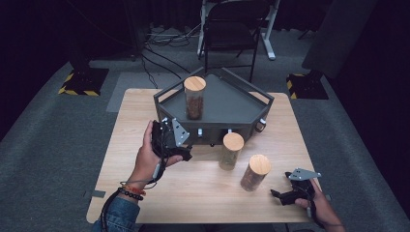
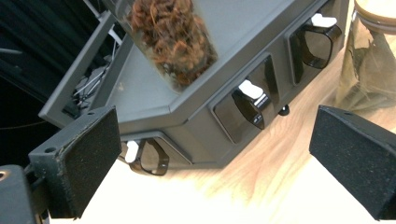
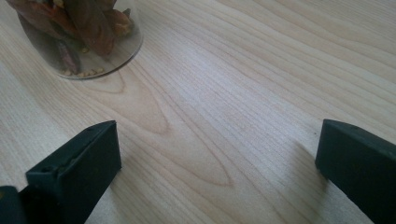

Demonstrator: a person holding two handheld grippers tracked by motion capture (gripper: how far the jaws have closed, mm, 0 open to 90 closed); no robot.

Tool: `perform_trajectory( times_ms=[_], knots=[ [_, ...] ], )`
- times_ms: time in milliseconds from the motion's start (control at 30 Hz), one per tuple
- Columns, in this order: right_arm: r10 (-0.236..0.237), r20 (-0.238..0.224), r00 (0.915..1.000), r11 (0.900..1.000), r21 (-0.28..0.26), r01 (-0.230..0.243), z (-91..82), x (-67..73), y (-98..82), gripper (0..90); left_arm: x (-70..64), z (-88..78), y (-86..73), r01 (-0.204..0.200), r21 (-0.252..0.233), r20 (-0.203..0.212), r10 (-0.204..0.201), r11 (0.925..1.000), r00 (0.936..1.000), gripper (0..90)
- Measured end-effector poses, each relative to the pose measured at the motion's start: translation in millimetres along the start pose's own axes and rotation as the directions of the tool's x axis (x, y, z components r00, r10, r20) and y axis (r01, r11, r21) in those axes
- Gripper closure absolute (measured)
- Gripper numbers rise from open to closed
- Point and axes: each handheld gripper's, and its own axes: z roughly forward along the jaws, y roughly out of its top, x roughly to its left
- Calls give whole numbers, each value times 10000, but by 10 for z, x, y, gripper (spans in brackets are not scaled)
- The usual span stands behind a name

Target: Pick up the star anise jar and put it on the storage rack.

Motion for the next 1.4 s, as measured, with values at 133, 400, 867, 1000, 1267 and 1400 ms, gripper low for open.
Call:
perform_trajectory(
  times_ms=[133,400,867,1000,1267,1400],
  knots=[
    [-1,2,10000,10000,1,1,0,0,0,0,-25,3,-69,-29,126,-45,30,9999,10000,22],
    [1,1,10000,10000,2,-1,0,0,0,0,-83,25,-203,-115,424,-27,116,9990,9999,24],
    [3,1,10000,10000,-1,-3,0,0,0,0,-161,82,-540,-186,1072,81,178,9941,9998,22],
    [3,3,10000,10000,-1,-3,0,0,0,0,-163,100,-646,-80,1261,109,67,9920,9999,22],
    [3,0,10000,10000,0,-3,0,0,0,0,-188,129,-837,80,1616,143,-104,9868,9998,22],
    [0,2,10000,10000,3,0,0,0,0,0,-201,145,-927,131,1764,202,-169,9842,9997,22]
  ],
)
